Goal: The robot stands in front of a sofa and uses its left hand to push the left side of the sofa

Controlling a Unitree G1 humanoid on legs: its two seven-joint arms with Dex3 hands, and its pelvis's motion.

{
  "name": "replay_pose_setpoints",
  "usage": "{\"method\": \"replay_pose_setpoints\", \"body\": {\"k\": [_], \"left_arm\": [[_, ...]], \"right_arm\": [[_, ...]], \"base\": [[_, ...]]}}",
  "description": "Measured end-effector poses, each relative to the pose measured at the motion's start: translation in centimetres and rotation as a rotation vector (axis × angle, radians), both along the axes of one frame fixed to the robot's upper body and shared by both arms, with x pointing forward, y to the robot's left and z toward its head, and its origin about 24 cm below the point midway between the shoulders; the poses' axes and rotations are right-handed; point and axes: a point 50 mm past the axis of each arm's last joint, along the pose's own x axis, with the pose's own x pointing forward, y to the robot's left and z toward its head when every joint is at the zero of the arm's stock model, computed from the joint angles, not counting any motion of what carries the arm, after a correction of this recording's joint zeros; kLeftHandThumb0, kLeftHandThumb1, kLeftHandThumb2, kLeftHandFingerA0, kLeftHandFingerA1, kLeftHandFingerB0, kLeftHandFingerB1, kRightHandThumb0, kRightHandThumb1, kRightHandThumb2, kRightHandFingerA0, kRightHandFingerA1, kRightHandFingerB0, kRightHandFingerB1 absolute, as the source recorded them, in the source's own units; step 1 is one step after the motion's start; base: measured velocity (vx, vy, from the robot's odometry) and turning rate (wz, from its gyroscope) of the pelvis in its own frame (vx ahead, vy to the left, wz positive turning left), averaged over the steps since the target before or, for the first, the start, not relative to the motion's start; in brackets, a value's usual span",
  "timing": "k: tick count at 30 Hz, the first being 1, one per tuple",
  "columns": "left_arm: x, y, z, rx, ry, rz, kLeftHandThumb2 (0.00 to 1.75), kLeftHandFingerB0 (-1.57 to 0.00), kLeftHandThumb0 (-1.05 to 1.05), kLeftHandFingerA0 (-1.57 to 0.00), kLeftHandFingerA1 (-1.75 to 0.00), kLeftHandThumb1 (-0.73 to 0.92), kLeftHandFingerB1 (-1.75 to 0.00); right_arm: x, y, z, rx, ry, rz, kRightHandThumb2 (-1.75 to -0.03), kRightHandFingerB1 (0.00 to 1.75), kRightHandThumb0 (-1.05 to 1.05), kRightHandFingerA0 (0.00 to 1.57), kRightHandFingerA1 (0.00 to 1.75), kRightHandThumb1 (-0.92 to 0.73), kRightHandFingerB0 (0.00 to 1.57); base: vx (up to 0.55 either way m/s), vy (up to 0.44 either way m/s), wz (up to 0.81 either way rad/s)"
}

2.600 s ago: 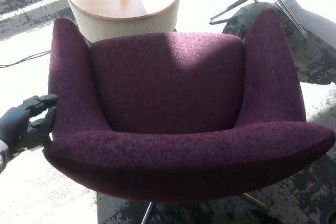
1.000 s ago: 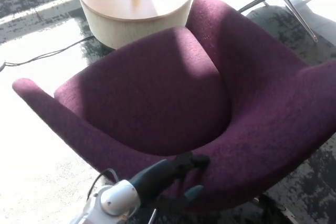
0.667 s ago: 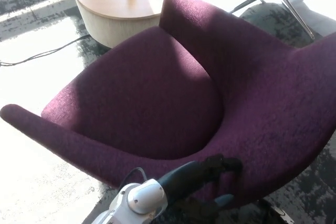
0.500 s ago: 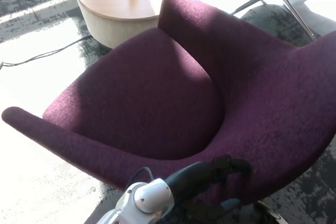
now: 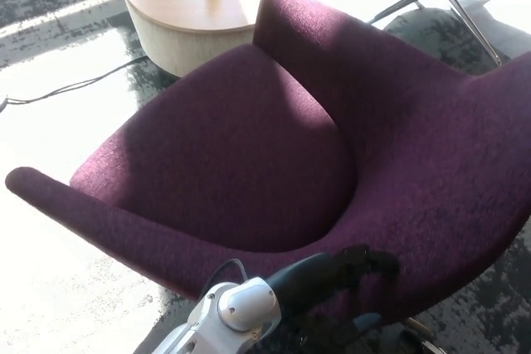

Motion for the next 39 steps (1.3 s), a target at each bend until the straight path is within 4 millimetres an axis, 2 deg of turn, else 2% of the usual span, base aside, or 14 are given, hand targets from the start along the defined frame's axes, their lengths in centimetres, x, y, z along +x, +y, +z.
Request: {"method": "replay_pose_setpoints", "body": {"k": [7,8,9,12,13,15,16,20,21,24,35,36,37,39], "left_arm": [[0.0,0.4,-0.1,-0.021,0.015,0.01,1.13,0.0,-0.35,0.0,-0.48,0.6,-0.46],[0.0,0.5,-0.1,-0.021,0.014,0.012,1.14,0.0,-0.35,0.0,-0.48,0.62,-0.47],[0.1,0.9,-0.1,-0.018,0.01,0.013,1.03,-0.04,-0.7,-0.03,-0.41,0.69,-0.43],[0.2,1.7,-0.1,-0.011,0.001,0.011,1.03,-0.04,-0.7,-0.03,-0.41,0.69,-0.43],[0.2,1.9,-0.1,-0.009,0.001,0.008,1.07,-0.12,-0.88,-0.02,-0.41,0.75,-0.42],[0.3,2.3,-0.1,-0.004,0.001,0.008,1.07,-0.12,-0.88,-0.02,-0.41,0.75,-0.42],[0.5,2.9,-0.1,0.006,0.0,0.015,1.1,0.0,-0.37,-0.01,-0.48,0.5,-0.45],[0.7,4.6,-0.3,0.038,0.003,0.042,1.1,0.0,-0.37,-0.01,-0.48,0.5,-0.45],[0.7,4.9,-0.3,0.044,0.005,0.047,0.67,-0.14,-0.75,-0.13,-0.32,0.89,-0.29],[0.8,7.3,-0.7,0.076,0.014,0.096,1.05,-0.1,-0.81,-0.11,-0.46,0.72,-0.43],[0.6,15.1,-2.7,0.151,0.128,0.32,1.05,-0.02,-0.79,-0.08,-0.45,0.73,-0.39],[0.6,15.6,-2.9,0.156,0.136,0.335,0.67,-0.13,-0.72,-0.16,-0.34,0.91,-0.28],[0.5,16.1,-3.1,0.161,0.145,0.351,1.11,0.0,-0.36,-0.02,-0.49,0.54,-0.47],[0.4,17.1,-3.4,0.173,0.16,0.381,1.11,0.0,-0.36,-0.02,-0.49,0.54,-0.47]], "right_arm": [[0.0,-0.1,0.0,-0.001,0.006,-0.008,-0.65,0.34,-0.67,0.55,0.47,-0.81,0.38],[0.0,-0.1,0.0,-0.002,0.007,-0.009,-1.0,0.49,-0.69,0.56,0.63,-0.67,0.33],[0.0,-0.1,0.0,-0.003,0.008,-0.009,-0.65,0.32,-0.68,0.61,0.51,-0.81,0.36],[0.0,-0.1,-0.1,-0.004,0.01,-0.005,-0.65,0.32,-0.68,0.61,0.51,-0.81,0.36],[0.0,-0.1,-0.1,-0.004,0.011,-0.005,-0.97,0.51,-0.71,0.64,0.6,-0.62,0.46],[0.0,-0.1,-0.1,-0.006,0.012,-0.006,-0.97,0.51,-0.71,0.64,0.6,-0.62,0.46],[0.1,-0.1,-0.1,-0.004,0.014,-0.007,-0.63,0.38,-0.7,0.77,0.48,-0.74,0.6],[0.0,-0.2,-0.1,-0.001,0.022,-0.013,-0.63,0.38,-0.7,0.77,0.48,-0.74,0.6],[0.0,-0.2,-0.1,-0.001,0.023,-0.014,-0.63,0.38,-0.68,0.75,0.46,-0.74,0.58],[0.0,-0.2,-0.2,-0.002,0.025,-0.017,-0.63,0.38,-0.7,0.74,0.46,-0.74,0.57],[-0.1,-0.4,-0.3,-0.004,0.037,-0.024,-0.63,0.38,-0.68,0.72,0.46,-0.74,0.55],[-0.1,-0.4,-0.3,-0.004,0.039,-0.024,-0.63,0.38,-0.68,0.73,0.46,-0.73,0.56],[-0.2,-0.4,-0.3,-0.005,0.04,-0.024,-0.63,0.38,-0.68,0.73,0.46,-0.73,0.55],[-0.1,-0.5,-0.3,-0.005,0.04,-0.024,-0.63,0.38,-0.68,0.73,0.46,-0.73,0.55]], "base": [[0.0,0.0,0.0],[0.0,0.0,0.0],[0.0,0.0,0.0],[0.0,0.0,0.0],[0.0,0.0,0.0],[0.0,0.0,0.0],[0.0,0.0,0.0],[0.0,0.0,0.0],[0.0,0.0,0.0],[0.0,0.0,0.0],[0.0,0.0,0.0],[0.0,0.0,0.0],[0.0,0.0,0.0],[0.0,0.0,0.0]]}}
